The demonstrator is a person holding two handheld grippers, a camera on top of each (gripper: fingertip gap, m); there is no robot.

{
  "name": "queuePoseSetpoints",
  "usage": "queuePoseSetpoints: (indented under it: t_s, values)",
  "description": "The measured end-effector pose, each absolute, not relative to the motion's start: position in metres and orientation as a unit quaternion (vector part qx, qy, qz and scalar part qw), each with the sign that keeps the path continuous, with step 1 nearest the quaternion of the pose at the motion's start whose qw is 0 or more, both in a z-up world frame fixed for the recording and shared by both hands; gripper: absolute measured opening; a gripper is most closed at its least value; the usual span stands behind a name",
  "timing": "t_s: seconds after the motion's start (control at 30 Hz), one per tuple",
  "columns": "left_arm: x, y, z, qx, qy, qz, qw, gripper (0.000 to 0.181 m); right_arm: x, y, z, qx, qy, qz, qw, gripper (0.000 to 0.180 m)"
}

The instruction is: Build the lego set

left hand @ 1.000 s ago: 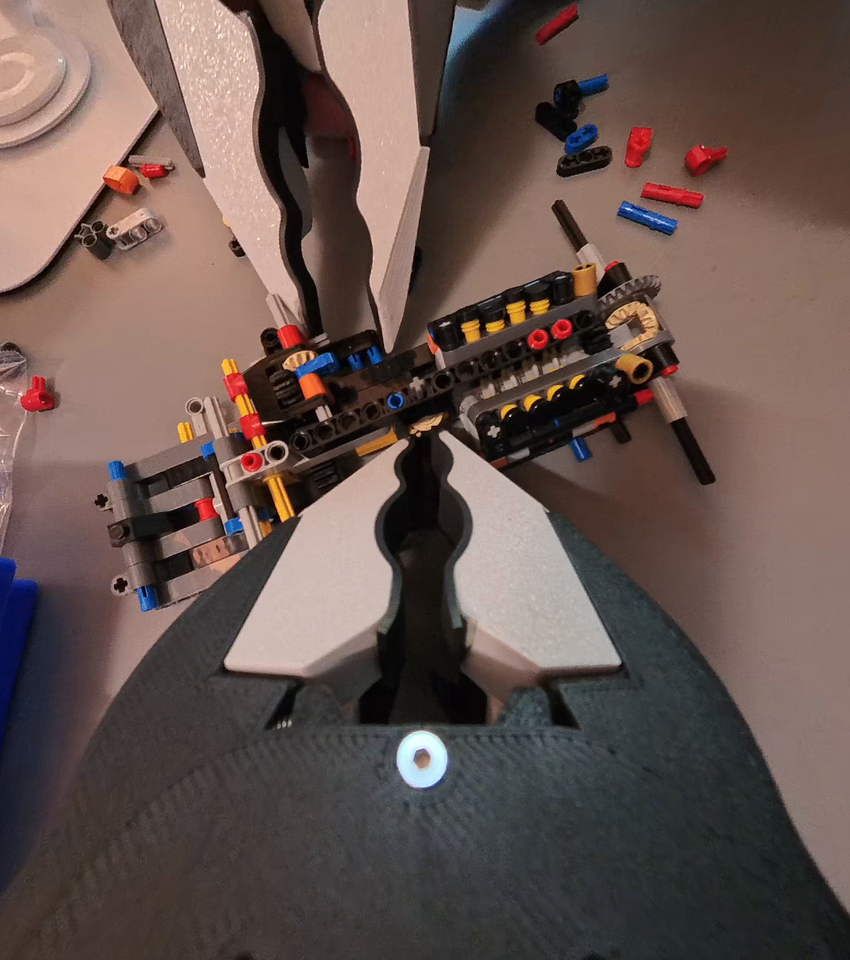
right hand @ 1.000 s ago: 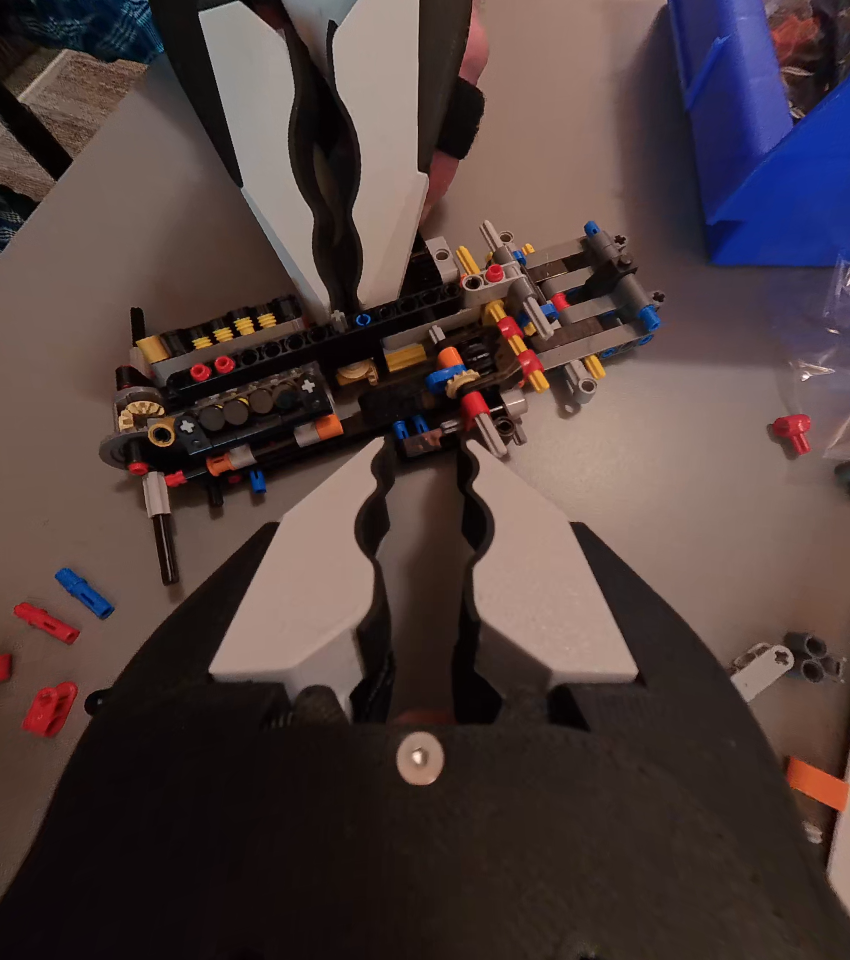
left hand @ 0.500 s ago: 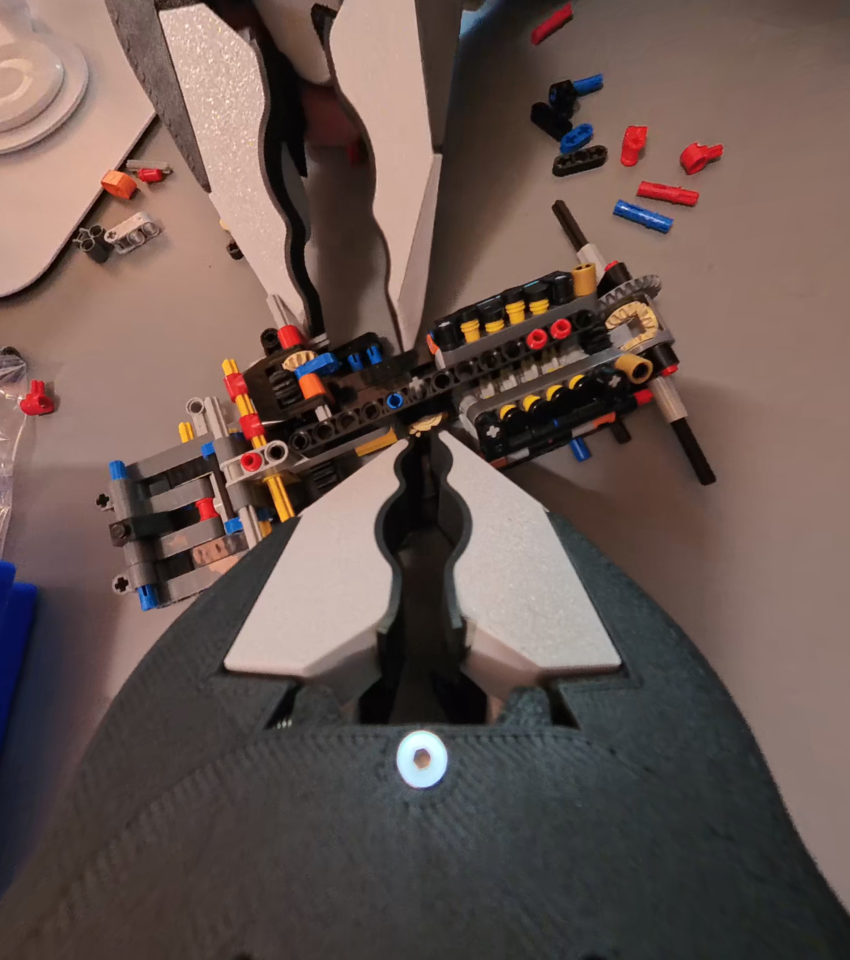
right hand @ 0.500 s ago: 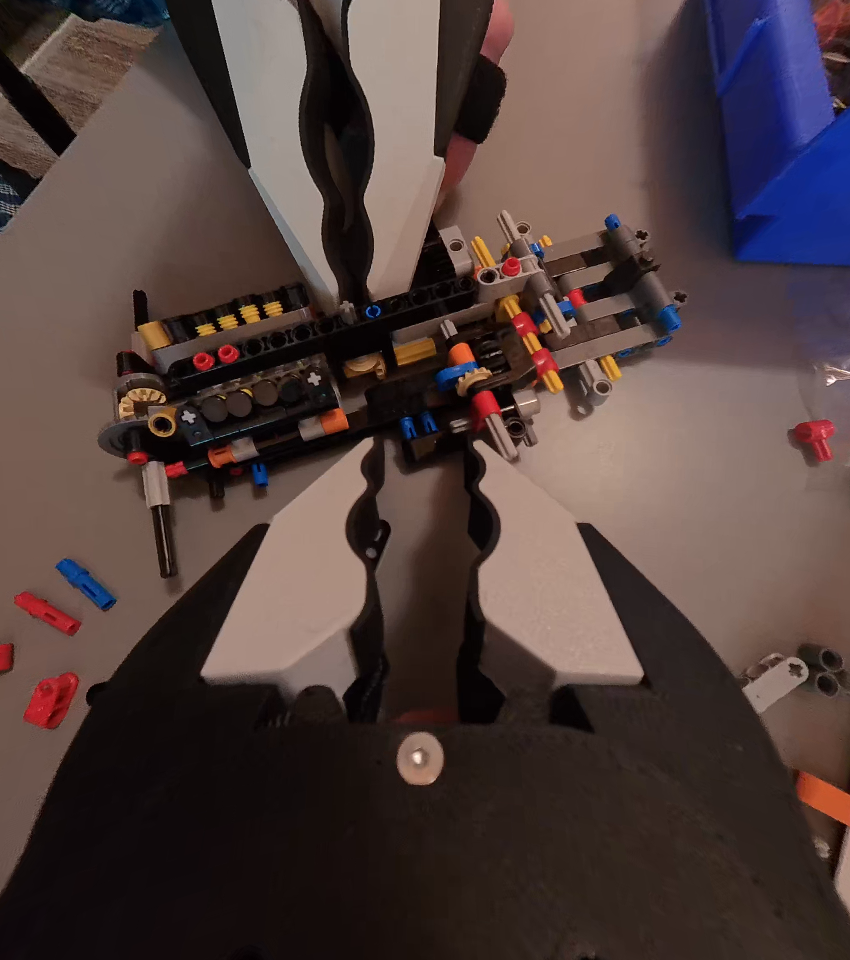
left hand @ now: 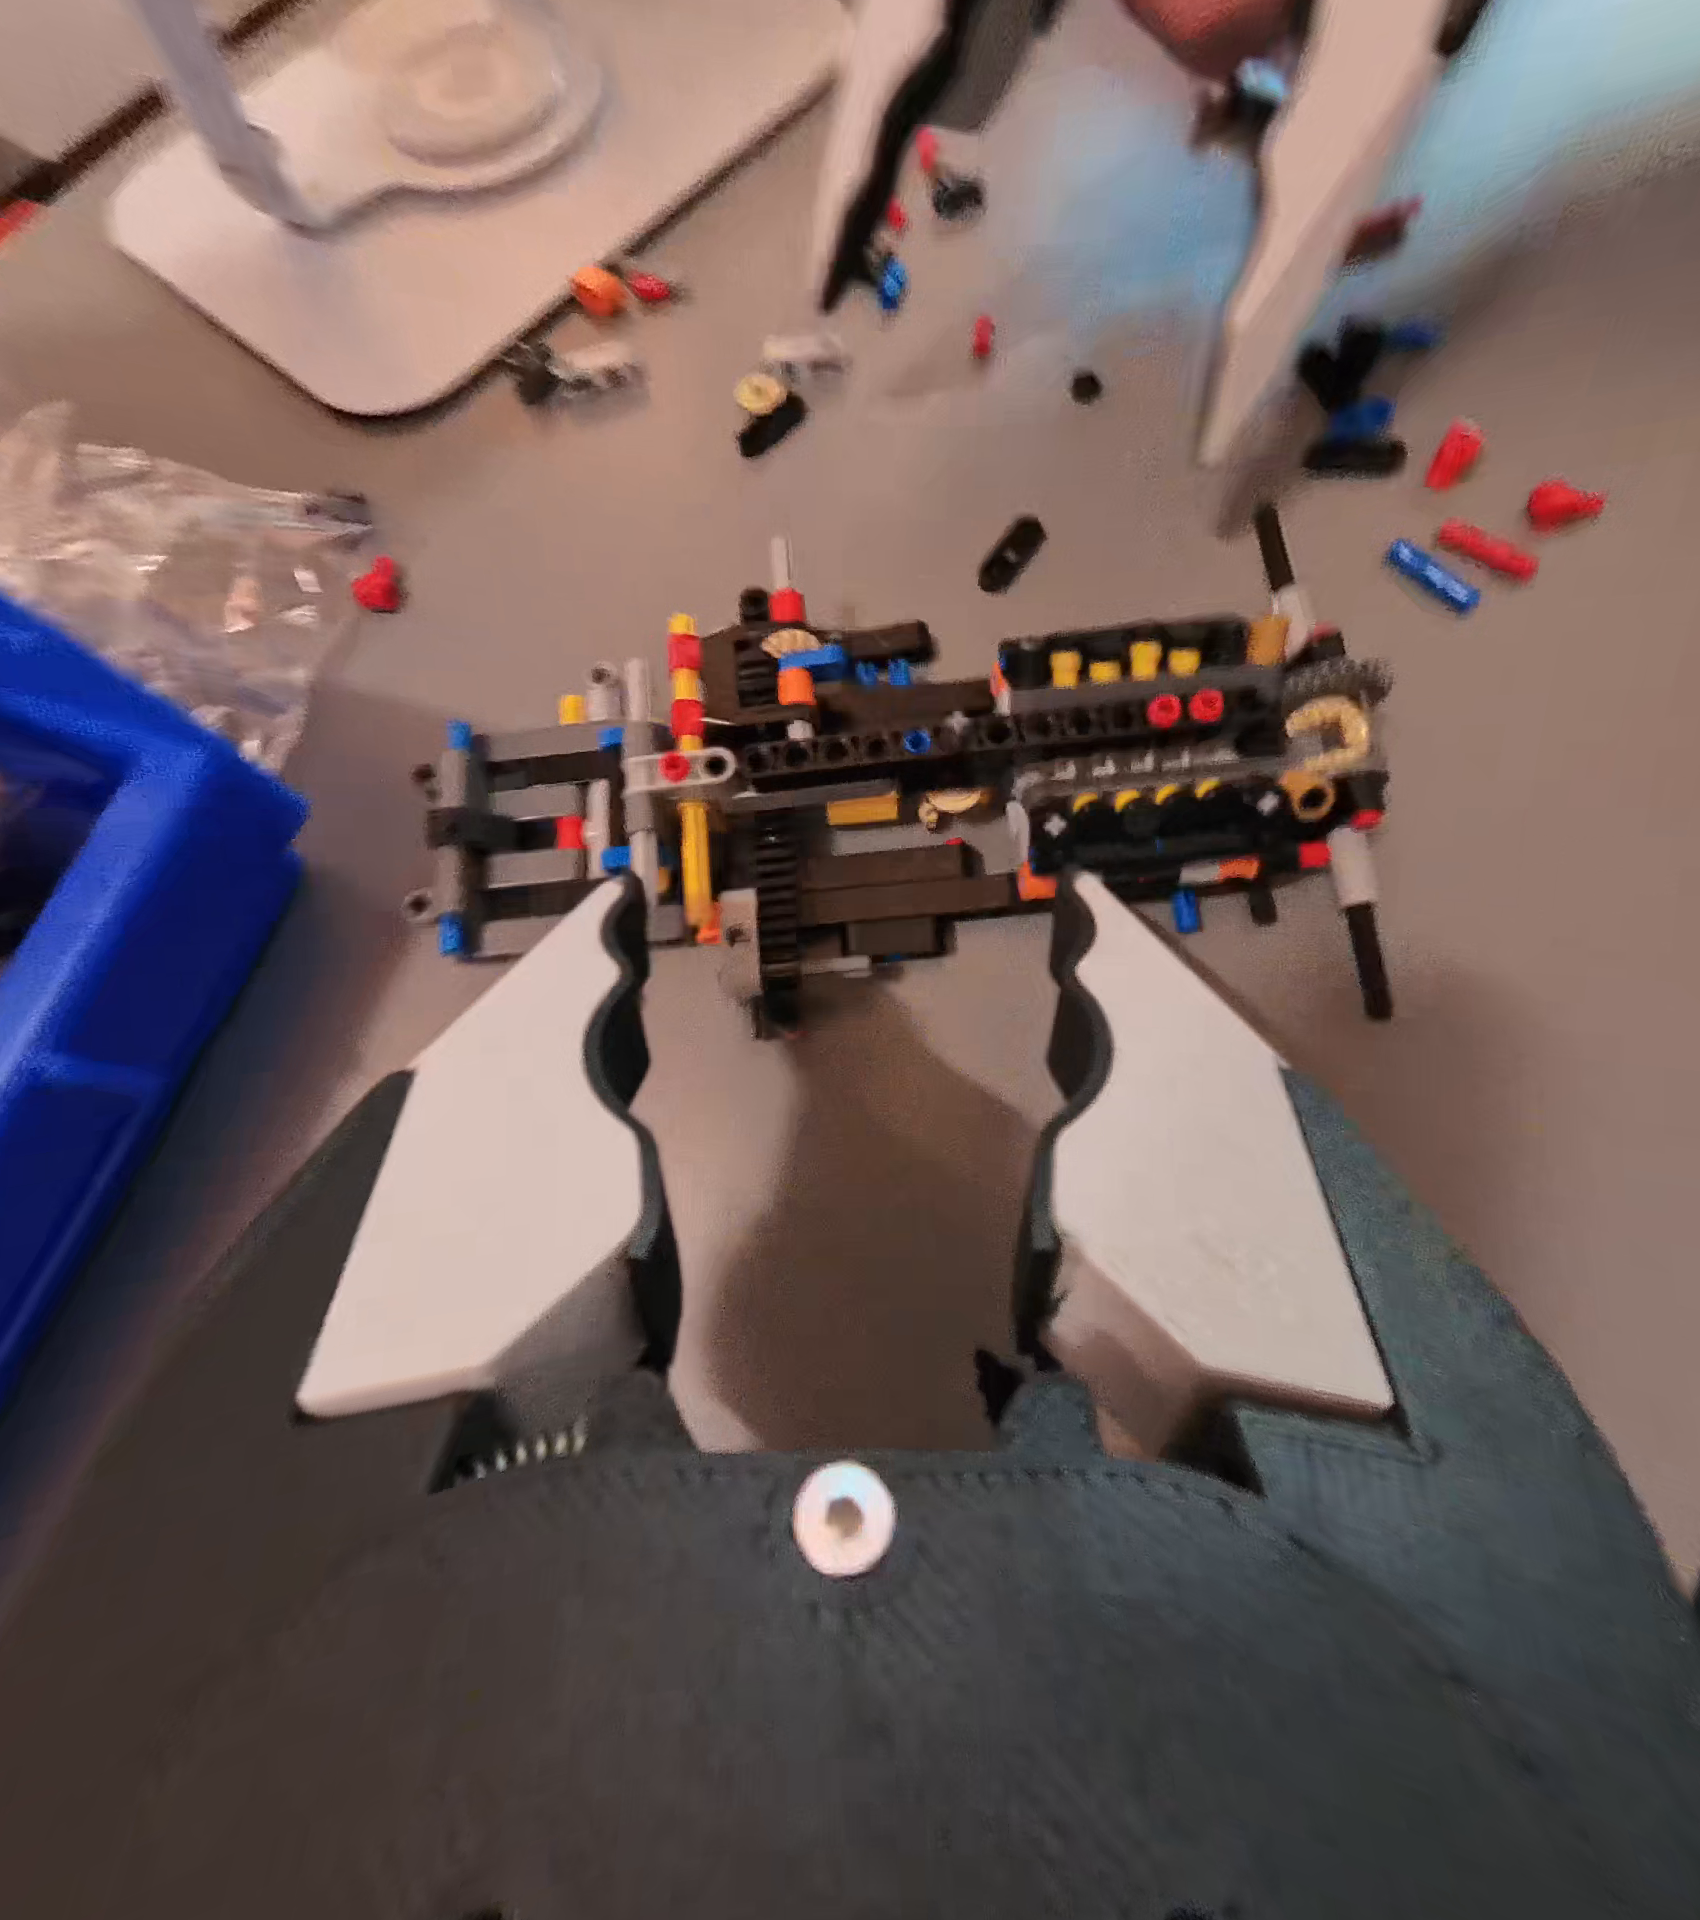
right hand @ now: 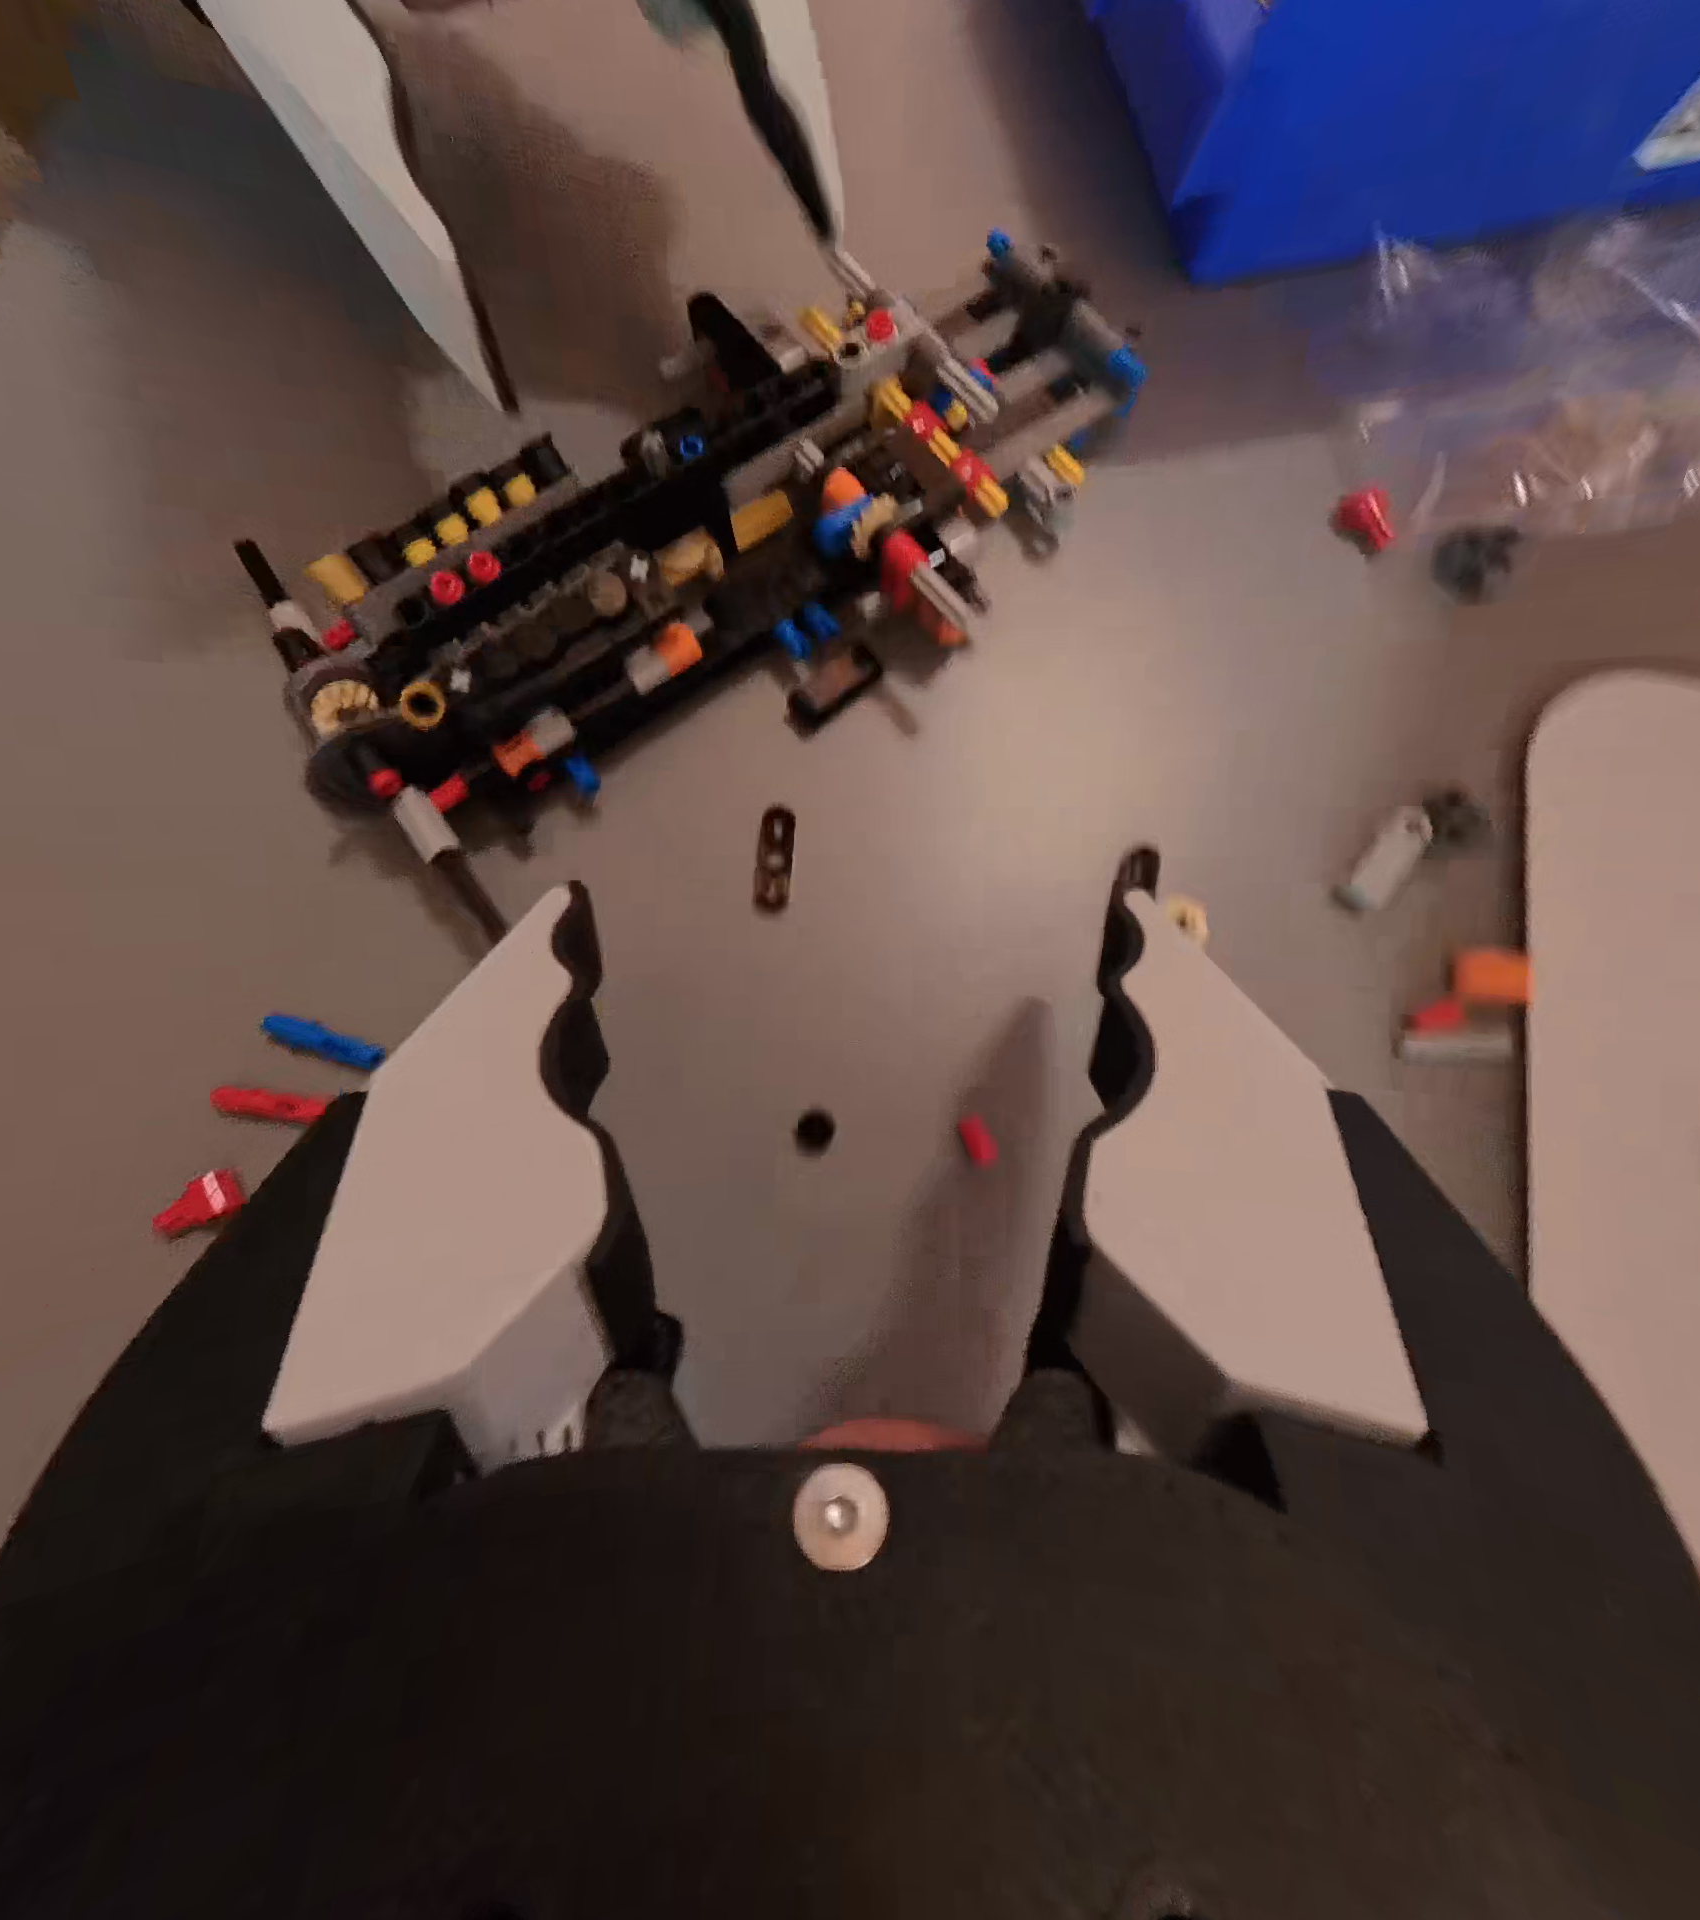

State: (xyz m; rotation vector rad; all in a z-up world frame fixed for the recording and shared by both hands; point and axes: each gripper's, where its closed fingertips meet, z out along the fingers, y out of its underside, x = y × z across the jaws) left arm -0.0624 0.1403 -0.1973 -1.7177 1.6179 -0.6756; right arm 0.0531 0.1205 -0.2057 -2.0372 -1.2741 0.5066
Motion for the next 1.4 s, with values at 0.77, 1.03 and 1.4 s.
queuePoseSetpoints:
  t_s: [0.77,1.03,1.4]
  values:
    - [-0.096,0.169,-0.237,-0.813,0.453,-0.174,0.322,0.129,0.175,0.088,-0.234,-0.891,-0.241,0.094,0.374,0.130]
    - [-0.107,0.188,-0.242,-0.844,0.409,-0.145,0.314,0.153,0.216,0.101,-0.230,-0.921,-0.111,0.052,0.370,0.074]
    - [-0.102,0.185,-0.243,-0.842,0.412,-0.147,0.315,0.158,0.191,0.087,-0.243,-0.912,-0.192,0.077,0.354,0.155]
